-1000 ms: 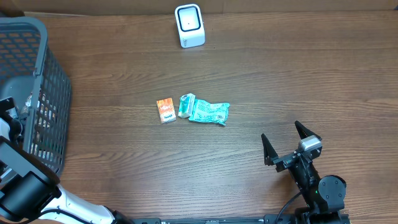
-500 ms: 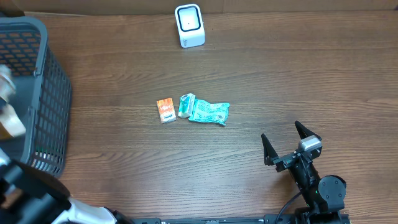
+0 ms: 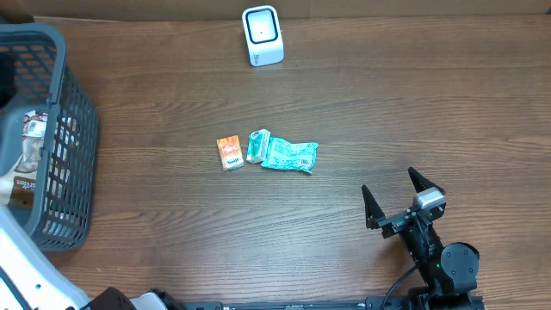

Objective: Scan the item barcode
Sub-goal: 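Grasp the clear Pantree bread bag in the basket with the left gripper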

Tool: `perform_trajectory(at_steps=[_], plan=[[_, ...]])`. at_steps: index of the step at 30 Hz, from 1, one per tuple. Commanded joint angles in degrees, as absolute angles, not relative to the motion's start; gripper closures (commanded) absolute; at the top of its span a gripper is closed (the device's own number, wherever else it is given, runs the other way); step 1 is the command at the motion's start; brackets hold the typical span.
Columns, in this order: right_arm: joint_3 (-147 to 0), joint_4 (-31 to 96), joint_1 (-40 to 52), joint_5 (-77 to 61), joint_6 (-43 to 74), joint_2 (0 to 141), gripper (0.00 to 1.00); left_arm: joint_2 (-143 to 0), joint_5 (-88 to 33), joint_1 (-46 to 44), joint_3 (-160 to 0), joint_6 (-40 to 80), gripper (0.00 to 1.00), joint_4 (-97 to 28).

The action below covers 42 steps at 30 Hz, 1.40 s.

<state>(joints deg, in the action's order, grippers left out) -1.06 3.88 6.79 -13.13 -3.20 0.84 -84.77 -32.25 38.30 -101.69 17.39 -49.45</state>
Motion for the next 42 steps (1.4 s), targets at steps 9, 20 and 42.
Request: perform_trajectory(at_steps=[9, 20, 42], plan=[[-0.45, 3.44, 6.74, -13.13, -3.07, 0.16, 0.0, -88.71, -2.59, 39.35, -102.1, 15.49, 0.35, -55.7], [-0.45, 3.44, 6.74, -13.13, -3.07, 0.16, 0.0, -104.75, 1.06, 44.34, -102.0, -3.07, 0.2, -61.71], [-0.45, 3.44, 6.74, -13.13, -3.07, 0.16, 0.0, -127.7, -8.38, 48.77, -101.62, -12.25, 0.06, -60.27]])
